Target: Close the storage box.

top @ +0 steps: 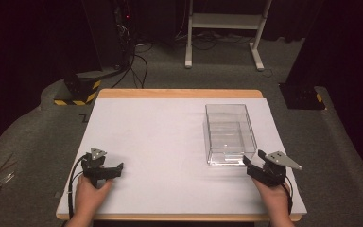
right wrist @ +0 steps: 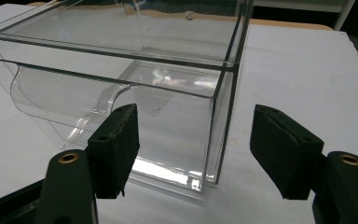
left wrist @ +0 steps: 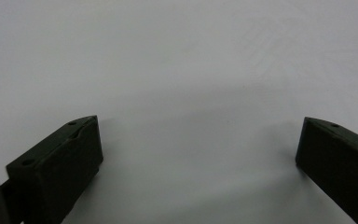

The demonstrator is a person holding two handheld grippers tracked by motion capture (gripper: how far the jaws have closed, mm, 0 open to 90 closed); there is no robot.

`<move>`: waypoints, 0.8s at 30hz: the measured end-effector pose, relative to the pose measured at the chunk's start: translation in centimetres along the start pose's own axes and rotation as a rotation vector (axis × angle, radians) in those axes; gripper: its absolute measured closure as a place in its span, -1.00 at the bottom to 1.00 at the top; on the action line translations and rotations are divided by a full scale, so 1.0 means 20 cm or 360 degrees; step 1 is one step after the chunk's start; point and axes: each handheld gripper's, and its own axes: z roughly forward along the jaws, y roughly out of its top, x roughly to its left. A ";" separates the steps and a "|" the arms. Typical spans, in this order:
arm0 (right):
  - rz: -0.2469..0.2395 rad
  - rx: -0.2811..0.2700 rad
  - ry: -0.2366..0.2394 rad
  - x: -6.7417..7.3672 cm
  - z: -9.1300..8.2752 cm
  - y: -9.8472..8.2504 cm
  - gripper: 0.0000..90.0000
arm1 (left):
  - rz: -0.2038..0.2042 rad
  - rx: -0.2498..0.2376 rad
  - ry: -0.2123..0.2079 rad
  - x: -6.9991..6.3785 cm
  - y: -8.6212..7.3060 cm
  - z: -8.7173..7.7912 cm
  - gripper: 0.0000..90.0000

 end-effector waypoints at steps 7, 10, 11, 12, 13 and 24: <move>0.0013 0.0002 -0.0010 -0.01 0.04 0.02 -0.26 | 0.0001 0.0000 0.0000 0.00 0.00 0.00 -0.99; 0.0018 -0.0002 -0.0018 -0.01 0.05 0.02 -0.27 | 0.0000 0.0000 0.0000 0.00 0.00 0.00 -0.99; 0.0018 -0.0001 -0.0018 -0.01 0.06 0.02 -0.27 | 0.0001 0.0000 0.0000 0.00 0.00 0.00 -0.99; 0.0019 0.0000 -0.0020 -0.02 0.06 0.02 -0.27 | 0.0001 0.0000 0.0000 0.00 0.00 0.00 -0.99; 0.0019 -0.0001 -0.0021 -0.02 0.07 0.02 -0.27 | 0.0000 -0.0001 0.0000 0.00 0.00 0.00 -0.99; 0.0051 -0.0009 -0.0038 -0.03 0.11 0.04 -0.27 | 0.0001 -0.0001 0.0001 0.00 0.00 0.00 -0.99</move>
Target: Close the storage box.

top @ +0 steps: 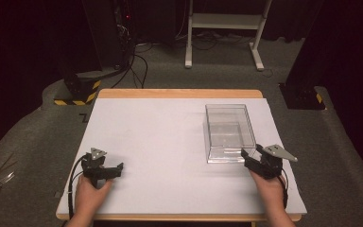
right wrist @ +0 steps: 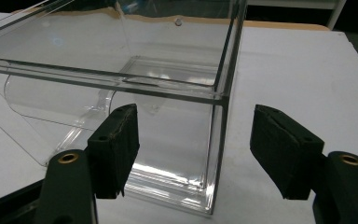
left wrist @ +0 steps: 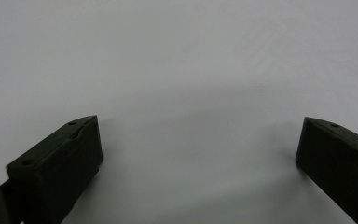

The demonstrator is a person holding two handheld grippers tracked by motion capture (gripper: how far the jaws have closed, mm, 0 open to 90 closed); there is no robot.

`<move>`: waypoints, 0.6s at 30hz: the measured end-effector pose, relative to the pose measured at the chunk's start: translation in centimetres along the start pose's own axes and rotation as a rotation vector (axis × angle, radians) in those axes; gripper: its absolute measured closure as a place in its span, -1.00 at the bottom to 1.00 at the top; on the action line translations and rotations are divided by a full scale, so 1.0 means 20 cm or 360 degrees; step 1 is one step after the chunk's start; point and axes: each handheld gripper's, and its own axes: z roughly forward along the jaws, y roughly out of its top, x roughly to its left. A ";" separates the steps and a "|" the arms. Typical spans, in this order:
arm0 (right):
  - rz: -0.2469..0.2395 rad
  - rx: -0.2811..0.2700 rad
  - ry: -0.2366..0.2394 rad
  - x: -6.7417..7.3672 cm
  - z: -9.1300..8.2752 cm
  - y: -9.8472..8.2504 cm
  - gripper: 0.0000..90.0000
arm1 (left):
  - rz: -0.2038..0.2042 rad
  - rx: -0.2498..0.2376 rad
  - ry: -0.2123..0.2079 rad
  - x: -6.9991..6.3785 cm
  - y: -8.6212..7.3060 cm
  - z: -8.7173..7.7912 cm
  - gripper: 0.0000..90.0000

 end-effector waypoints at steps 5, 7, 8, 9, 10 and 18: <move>0.0009 -0.0001 -0.0007 0.00 0.02 0.01 -0.27 | 0.0000 0.0000 0.0000 0.00 0.00 0.00 -0.99; 0.0021 -0.0003 -0.0003 -0.01 0.03 0.02 -0.27 | 0.0000 0.0000 0.0001 0.00 0.00 0.00 -0.99; 0.0021 -0.0002 -0.0006 -0.01 0.03 0.02 -0.27 | 0.0001 0.0000 0.0001 0.00 0.00 0.00 -0.99; 0.0017 0.0001 -0.0007 -0.01 0.04 0.02 -0.27 | 0.0001 0.0000 0.0001 0.00 0.00 0.00 -0.99; 0.0021 0.0000 -0.0009 -0.01 0.04 0.02 -0.27 | 0.0000 0.0000 0.0001 0.00 0.00 0.00 -0.99; 0.0017 0.0005 -0.0001 -0.02 0.05 0.03 -0.29 | 0.0001 0.0000 0.0001 0.00 0.00 0.00 -0.99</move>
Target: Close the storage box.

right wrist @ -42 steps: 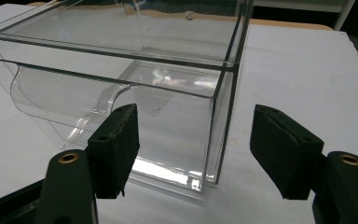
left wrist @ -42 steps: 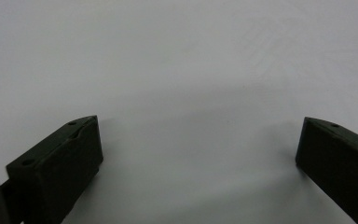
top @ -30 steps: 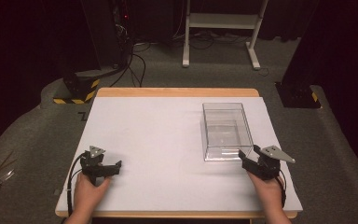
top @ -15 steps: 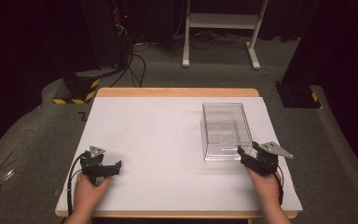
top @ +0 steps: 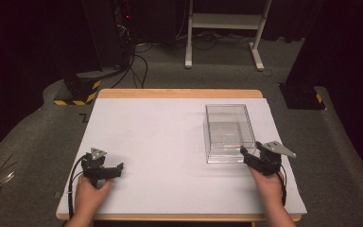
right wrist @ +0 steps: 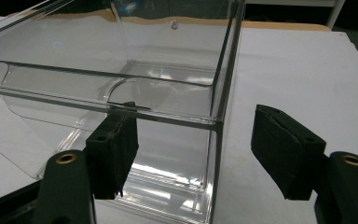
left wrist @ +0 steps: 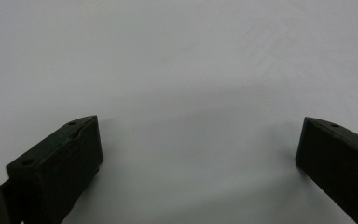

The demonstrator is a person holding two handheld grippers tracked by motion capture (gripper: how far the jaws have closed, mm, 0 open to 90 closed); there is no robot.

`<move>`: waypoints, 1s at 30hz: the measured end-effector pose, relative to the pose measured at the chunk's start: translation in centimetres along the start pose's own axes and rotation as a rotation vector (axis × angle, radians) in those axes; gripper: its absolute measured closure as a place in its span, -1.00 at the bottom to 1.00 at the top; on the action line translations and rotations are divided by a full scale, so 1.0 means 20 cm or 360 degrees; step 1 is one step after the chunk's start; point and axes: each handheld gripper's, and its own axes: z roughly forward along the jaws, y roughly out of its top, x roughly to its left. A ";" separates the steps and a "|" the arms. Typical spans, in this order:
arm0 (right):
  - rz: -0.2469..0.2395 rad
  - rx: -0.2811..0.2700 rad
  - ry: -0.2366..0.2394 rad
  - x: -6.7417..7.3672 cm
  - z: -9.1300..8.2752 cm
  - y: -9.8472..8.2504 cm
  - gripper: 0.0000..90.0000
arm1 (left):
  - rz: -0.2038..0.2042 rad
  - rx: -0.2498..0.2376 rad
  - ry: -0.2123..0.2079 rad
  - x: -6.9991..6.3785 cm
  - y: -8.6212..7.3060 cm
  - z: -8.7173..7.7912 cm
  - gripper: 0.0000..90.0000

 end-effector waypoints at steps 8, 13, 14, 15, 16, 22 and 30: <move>0.0002 0.0010 0.0004 0.00 0.00 0.00 -0.29 | 0.0000 0.0000 0.0000 0.00 0.00 0.00 -0.99; -0.0001 0.0019 0.0015 0.00 -0.01 0.00 -0.27 | 0.0000 0.0000 0.0000 0.00 0.00 0.00 -0.99; -0.0002 0.0018 0.0015 0.00 -0.01 0.00 -0.27 | -0.0001 0.0000 -0.0001 0.00 0.00 0.00 -0.99; -0.0003 0.0017 0.0016 0.00 -0.02 0.00 -0.26 | -0.0001 0.0000 -0.0001 0.00 0.00 0.00 -0.99; -0.0003 0.0017 0.0016 0.00 -0.02 0.00 -0.26 | -0.0001 0.0000 -0.0001 0.00 0.00 0.00 -0.99; -0.0008 0.0024 0.0020 0.00 -0.04 -0.02 -0.26 | -0.0001 0.0000 -0.0001 0.00 0.00 0.00 -0.99; -0.0022 0.0027 0.0015 0.00 -0.08 -0.07 -0.26 | -0.0001 -0.0001 0.0000 0.00 0.00 0.00 -0.99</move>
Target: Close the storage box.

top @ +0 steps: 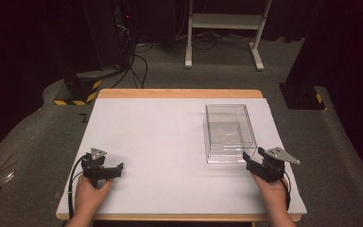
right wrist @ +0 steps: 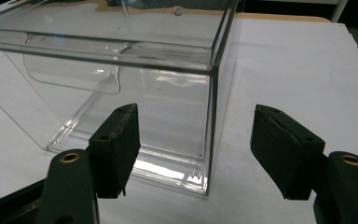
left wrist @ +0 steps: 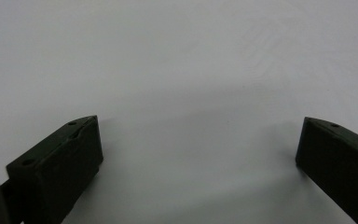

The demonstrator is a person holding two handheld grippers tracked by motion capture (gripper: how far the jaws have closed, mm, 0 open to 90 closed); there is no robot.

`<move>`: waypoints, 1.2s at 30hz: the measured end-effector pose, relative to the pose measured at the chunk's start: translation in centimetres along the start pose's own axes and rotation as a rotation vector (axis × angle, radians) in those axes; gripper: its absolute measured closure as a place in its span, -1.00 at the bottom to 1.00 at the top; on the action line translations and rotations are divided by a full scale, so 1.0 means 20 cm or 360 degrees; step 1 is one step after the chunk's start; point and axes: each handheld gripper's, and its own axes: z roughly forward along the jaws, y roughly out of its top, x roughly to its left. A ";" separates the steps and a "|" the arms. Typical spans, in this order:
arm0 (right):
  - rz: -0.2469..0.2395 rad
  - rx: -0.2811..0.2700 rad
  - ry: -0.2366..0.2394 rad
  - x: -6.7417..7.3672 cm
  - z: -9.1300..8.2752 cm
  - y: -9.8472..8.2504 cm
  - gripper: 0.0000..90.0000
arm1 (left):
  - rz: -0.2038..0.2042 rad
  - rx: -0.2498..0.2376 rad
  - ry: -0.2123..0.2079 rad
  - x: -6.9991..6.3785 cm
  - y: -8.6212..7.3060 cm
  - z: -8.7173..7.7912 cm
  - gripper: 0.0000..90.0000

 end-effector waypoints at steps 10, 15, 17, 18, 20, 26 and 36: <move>-0.0010 0.0051 -0.0031 -0.04 -0.05 -0.09 -0.27 | 0.0000 0.0000 0.0000 0.00 0.00 0.00 -0.99; -0.0030 0.0094 -0.0072 -0.07 -0.09 -0.15 -0.27 | 0.0000 0.0000 0.0000 0.00 0.00 0.00 -0.99; -0.0039 0.0115 -0.0095 -0.09 -0.10 -0.17 -0.27 | 0.0001 0.0000 0.0001 0.00 0.00 0.00 -0.99; -0.0053 0.0126 -0.0104 -0.09 -0.11 -0.18 -0.26 | 0.0000 0.0000 0.0000 0.00 0.00 0.00 -0.99; -0.0063 0.0160 -0.0131 -0.11 -0.12 -0.21 -0.26 | 0.0000 0.0000 0.0000 0.00 0.00 0.00 -0.99; -0.0084 0.0327 -0.0101 -0.13 -0.08 -0.22 -0.27 | 0.0006 0.0002 0.0001 0.00 0.00 0.00 -0.99; -0.0117 0.0379 -0.0114 -0.12 -0.06 -0.22 -0.25 | 0.0011 -0.0002 0.0010 0.00 0.00 0.00 -0.98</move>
